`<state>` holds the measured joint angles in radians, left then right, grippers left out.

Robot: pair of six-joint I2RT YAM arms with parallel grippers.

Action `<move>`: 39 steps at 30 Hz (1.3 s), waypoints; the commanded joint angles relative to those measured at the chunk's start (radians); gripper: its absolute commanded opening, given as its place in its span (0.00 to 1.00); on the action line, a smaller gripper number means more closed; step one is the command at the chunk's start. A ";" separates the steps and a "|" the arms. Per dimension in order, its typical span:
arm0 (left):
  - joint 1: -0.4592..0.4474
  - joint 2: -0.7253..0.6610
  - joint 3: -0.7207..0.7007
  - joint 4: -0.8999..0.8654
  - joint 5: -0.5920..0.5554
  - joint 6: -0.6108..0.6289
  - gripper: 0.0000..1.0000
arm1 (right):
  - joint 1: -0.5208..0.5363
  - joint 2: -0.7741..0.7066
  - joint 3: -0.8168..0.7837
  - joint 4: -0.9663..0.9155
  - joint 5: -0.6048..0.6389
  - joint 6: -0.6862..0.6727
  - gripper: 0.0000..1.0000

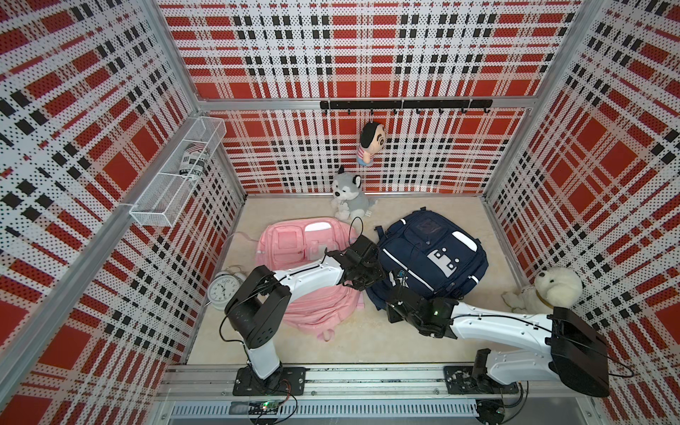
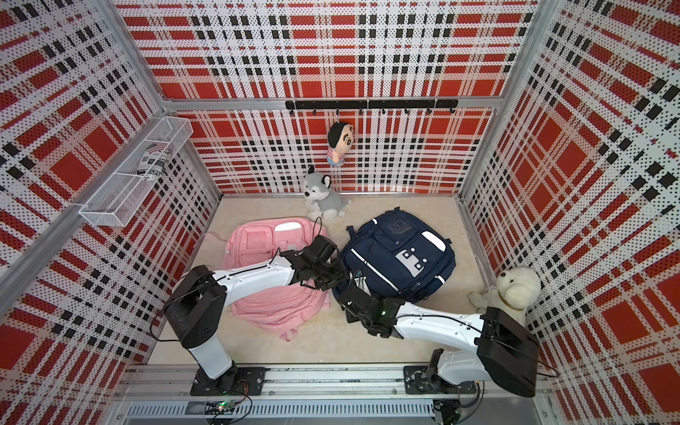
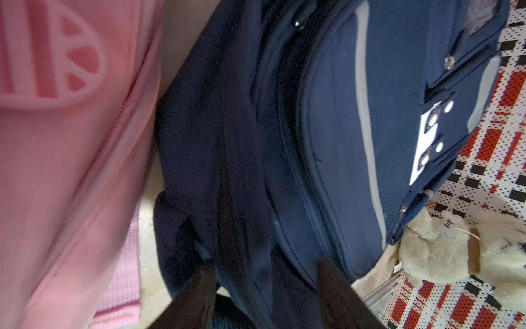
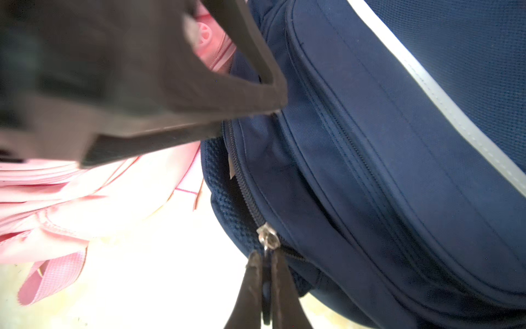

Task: Zip up the backpack
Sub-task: Zip the zipper on the backpack.

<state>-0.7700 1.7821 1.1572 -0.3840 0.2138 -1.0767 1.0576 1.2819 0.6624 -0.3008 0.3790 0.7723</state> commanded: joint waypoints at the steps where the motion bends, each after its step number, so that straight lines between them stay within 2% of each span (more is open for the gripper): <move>1: -0.006 0.043 0.018 0.003 0.017 0.012 0.58 | -0.006 -0.034 -0.014 0.039 -0.005 -0.023 0.00; 4: 0.014 0.068 -0.005 0.002 0.024 0.022 0.55 | -0.005 -0.045 -0.022 0.056 -0.012 -0.039 0.00; 8: 0.035 0.094 0.006 0.001 0.014 0.040 0.46 | -0.007 -0.040 -0.015 0.049 -0.014 -0.047 0.00; 10: 0.040 0.101 0.022 0.001 0.009 0.046 0.36 | -0.006 -0.038 -0.018 0.047 -0.017 -0.041 0.00; 14: 0.050 0.101 0.030 0.002 0.014 0.063 0.00 | -0.005 -0.038 -0.027 0.011 -0.007 -0.014 0.00; 18: 0.059 0.082 0.020 0.013 0.014 0.089 0.00 | -0.007 -0.059 -0.051 -0.019 -0.005 0.013 0.00; 22: 0.105 0.064 0.024 0.017 0.033 0.140 0.00 | -0.008 -0.092 -0.083 -0.074 -0.014 0.025 0.00; 29: 0.189 0.073 0.187 -0.135 -0.014 0.337 0.00 | -0.014 -0.190 -0.116 -0.263 0.052 0.081 0.00; 32: 0.216 0.071 0.219 -0.173 -0.018 0.392 0.00 | -0.050 -0.197 -0.113 -0.352 0.062 0.128 0.00; 39: 0.282 0.040 0.194 -0.178 0.018 0.475 0.00 | -0.154 -0.186 -0.130 -0.466 0.074 0.257 0.00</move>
<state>-0.5900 1.8584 1.3434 -0.5659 0.3523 -0.6949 0.9424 1.0958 0.5743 -0.4973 0.3939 0.9482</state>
